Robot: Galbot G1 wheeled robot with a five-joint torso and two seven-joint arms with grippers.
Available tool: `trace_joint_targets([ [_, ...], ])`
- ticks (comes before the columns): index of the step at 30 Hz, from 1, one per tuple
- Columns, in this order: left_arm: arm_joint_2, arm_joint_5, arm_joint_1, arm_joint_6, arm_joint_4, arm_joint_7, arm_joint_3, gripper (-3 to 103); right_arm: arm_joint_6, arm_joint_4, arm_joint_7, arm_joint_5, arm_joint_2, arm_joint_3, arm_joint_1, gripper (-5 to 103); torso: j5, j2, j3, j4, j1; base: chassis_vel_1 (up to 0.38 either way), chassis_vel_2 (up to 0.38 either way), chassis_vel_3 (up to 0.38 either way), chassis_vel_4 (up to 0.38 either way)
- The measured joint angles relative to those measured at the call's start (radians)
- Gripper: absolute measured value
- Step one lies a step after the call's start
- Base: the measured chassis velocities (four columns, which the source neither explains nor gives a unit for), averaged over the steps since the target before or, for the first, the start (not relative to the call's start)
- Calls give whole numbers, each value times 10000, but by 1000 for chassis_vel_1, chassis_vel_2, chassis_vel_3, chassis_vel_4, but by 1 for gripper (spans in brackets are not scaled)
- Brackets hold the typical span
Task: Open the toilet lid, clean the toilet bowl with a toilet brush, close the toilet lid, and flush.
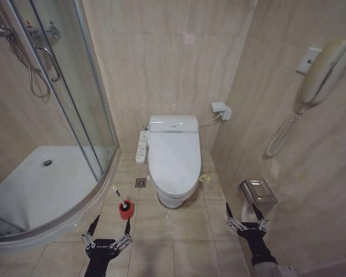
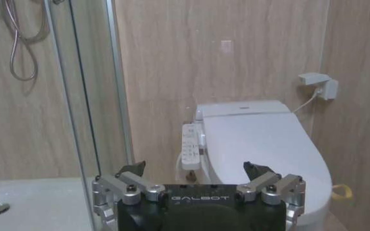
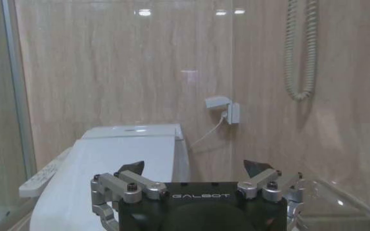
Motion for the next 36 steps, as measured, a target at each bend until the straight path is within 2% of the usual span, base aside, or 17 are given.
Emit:
trace_joint_targets([
  [20,0,0,-1,0,-1,0,-1,99,-8,-211,22,-10,-37,22,218,100,0,0,0,0,-1,-135,141,138,-141],
  [25,0,0,-1,0,0,0,-1,99,195,-362,261,-291,-38,10,358,100,-1,1,0,-2,-1,-156,119,132,-138],
  [27,0,0,-1,0,0,0,-1,99,210,-460,458,-506,-100,29,487,100,0,0,2,1,3,-97,84,114,-52],
  [36,0,0,-1,0,0,0,-1,99,35,-812,454,-576,-200,-95,646,100,0,2,-2,-1,-6,-20,17,24,-6],
])
